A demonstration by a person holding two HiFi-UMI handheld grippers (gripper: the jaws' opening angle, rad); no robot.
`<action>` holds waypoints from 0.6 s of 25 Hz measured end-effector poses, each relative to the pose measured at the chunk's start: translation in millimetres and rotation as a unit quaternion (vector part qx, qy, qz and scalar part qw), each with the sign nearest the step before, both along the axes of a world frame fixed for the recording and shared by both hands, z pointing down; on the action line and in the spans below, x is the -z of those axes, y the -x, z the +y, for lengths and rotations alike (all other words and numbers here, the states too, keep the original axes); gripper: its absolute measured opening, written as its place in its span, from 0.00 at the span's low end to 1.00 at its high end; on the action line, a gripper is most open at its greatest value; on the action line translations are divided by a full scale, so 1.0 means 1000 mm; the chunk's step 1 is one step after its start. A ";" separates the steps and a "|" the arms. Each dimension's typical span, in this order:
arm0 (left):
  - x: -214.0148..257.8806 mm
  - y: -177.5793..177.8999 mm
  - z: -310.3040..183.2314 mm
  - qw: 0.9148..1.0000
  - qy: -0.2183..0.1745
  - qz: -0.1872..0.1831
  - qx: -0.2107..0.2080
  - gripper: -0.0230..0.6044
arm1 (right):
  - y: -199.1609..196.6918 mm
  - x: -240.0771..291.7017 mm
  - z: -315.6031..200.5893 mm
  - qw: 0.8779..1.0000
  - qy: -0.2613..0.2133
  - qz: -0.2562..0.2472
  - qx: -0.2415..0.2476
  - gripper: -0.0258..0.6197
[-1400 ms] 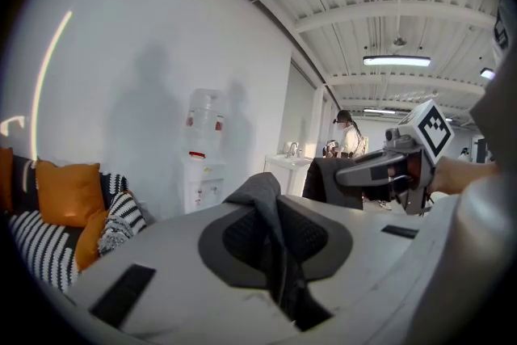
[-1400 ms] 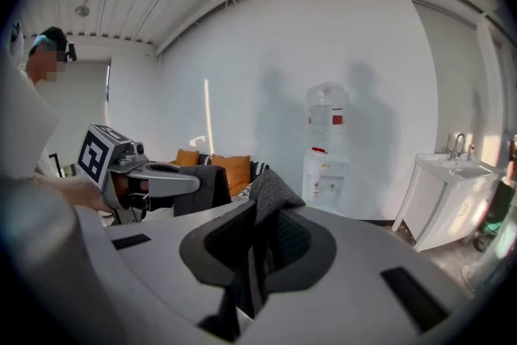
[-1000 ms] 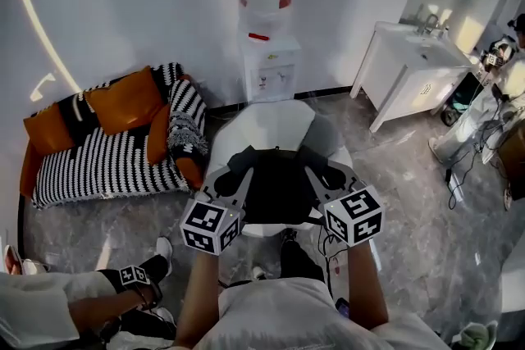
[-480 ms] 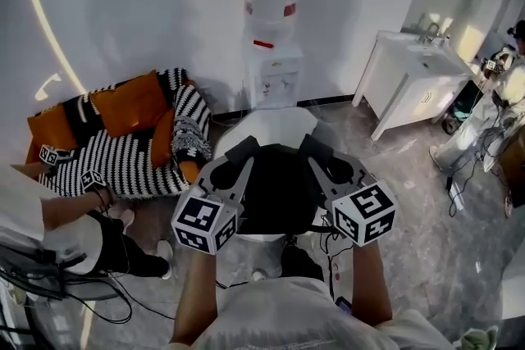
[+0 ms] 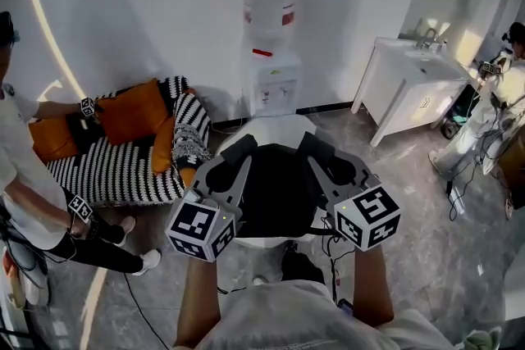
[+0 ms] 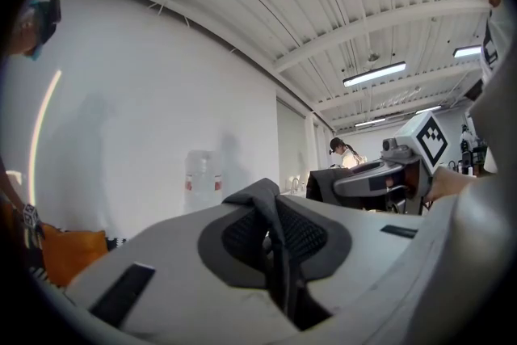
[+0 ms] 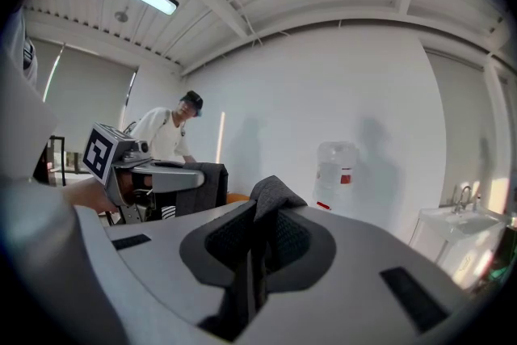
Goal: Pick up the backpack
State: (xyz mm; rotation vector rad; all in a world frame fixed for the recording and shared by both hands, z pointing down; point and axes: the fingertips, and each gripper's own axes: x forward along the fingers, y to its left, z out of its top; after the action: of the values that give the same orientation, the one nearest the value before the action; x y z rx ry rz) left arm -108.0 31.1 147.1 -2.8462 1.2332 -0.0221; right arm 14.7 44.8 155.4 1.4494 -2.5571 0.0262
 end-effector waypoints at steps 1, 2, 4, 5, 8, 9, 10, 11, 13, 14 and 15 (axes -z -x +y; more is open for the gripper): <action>0.000 0.000 0.000 1.000 0.000 -0.001 0.000 0.09 | 0.000 0.000 0.000 1.000 0.001 0.002 0.000 0.09; 0.001 0.000 0.001 1.000 0.001 -0.001 0.001 0.09 | 0.000 0.000 0.001 1.000 0.003 0.002 0.000 0.09; 0.000 0.000 0.002 1.000 0.003 -0.003 0.001 0.09 | -0.001 -0.001 0.001 1.000 0.006 0.000 0.001 0.09; 0.001 0.000 0.002 1.000 0.004 -0.003 0.001 0.09 | -0.001 -0.001 0.001 1.000 0.007 -0.002 0.001 0.09; 0.002 0.000 0.002 1.000 0.004 -0.001 0.001 0.09 | -0.001 0.000 0.001 1.000 0.006 -0.004 0.001 0.09; 0.000 0.000 0.002 1.000 0.005 -0.001 0.002 0.09 | -0.001 -0.001 0.001 1.000 0.006 -0.004 0.001 0.09; -0.001 0.000 0.002 1.000 0.006 0.000 0.002 0.09 | -0.002 -0.002 0.001 1.000 0.007 -0.004 0.002 0.09; -0.002 0.000 0.002 1.000 0.007 0.000 0.003 0.09 | -0.001 -0.002 0.000 1.000 0.007 -0.005 0.003 0.09; -0.001 0.000 0.001 1.000 0.008 0.000 0.003 0.09 | -0.002 -0.001 -0.001 1.000 0.006 -0.006 0.004 0.09; -0.001 0.000 0.001 1.000 0.008 0.001 0.003 0.09 | -0.002 -0.001 -0.001 1.000 0.007 -0.007 0.003 0.09; -0.002 -0.001 0.001 1.000 0.009 0.001 0.002 0.09 | -0.003 -0.002 -0.001 1.000 0.008 -0.007 0.003 0.09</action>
State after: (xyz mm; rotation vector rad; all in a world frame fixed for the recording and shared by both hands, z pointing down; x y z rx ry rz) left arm -107.2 32.2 149.0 -2.8607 1.2450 -0.0316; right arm 17.7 44.1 157.1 1.4421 -2.5669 0.0560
